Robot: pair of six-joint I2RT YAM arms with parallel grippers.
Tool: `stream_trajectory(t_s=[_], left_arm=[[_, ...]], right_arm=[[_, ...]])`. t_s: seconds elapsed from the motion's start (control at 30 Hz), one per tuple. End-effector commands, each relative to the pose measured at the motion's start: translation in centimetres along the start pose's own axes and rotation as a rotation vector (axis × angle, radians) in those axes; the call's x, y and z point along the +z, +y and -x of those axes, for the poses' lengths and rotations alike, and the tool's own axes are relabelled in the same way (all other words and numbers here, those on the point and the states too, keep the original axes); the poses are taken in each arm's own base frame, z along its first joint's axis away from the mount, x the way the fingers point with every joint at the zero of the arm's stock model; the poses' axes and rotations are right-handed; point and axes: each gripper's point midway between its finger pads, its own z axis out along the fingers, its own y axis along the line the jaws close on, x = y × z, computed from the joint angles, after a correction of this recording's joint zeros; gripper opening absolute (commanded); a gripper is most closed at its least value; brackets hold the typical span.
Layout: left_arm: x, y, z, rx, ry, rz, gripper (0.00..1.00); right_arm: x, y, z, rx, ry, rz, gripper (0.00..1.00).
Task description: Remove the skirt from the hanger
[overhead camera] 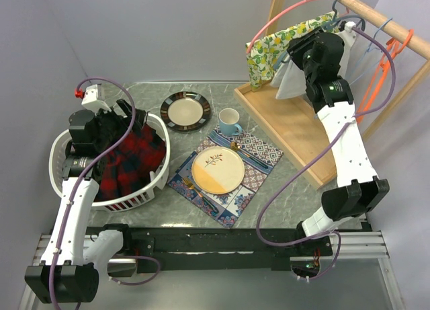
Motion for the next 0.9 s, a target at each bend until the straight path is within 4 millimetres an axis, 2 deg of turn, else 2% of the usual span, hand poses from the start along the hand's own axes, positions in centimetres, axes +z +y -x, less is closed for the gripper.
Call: stream_trajectory(t_s=[0.0, 0.07, 0.23, 0.37, 0.77, 0.87], left_arm=[[-0.5, -0.9, 0.9, 0.011, -0.035, -0.037, 0.99], [-0.5, -0.9, 0.9, 0.014, -0.035, -0.037, 0.99], [-0.5, -1.0, 1.0, 0.013, -0.038, -0.036, 0.99], [-0.5, -0.9, 1.0, 0.013, -0.037, -0.038, 0.99], [-0.5, -1.0, 0.9, 0.014, -0.034, -0.038, 0.99], [-0.5, -0.9, 0.8, 0.016, -0.033, -0.037, 0.99]], right_arm=[[-0.1, 2.8, 2.6, 0.037, -0.082, 0.084, 0.40], [-0.3, 3.0, 2.8, 0.037, -0.090, 0.097, 0.35], [-0.3, 3.0, 2.9, 0.035, -0.112, 0.117, 0.15], [-1.0, 3.5, 3.3, 0.035, -0.123, 0.144, 0.00], [-4.9, 5.7, 6.6, 0.025, -0.191, 0.241, 0.00], [-5.3, 5.9, 7.1, 0.012, -0.204, 0.247, 0.00]])
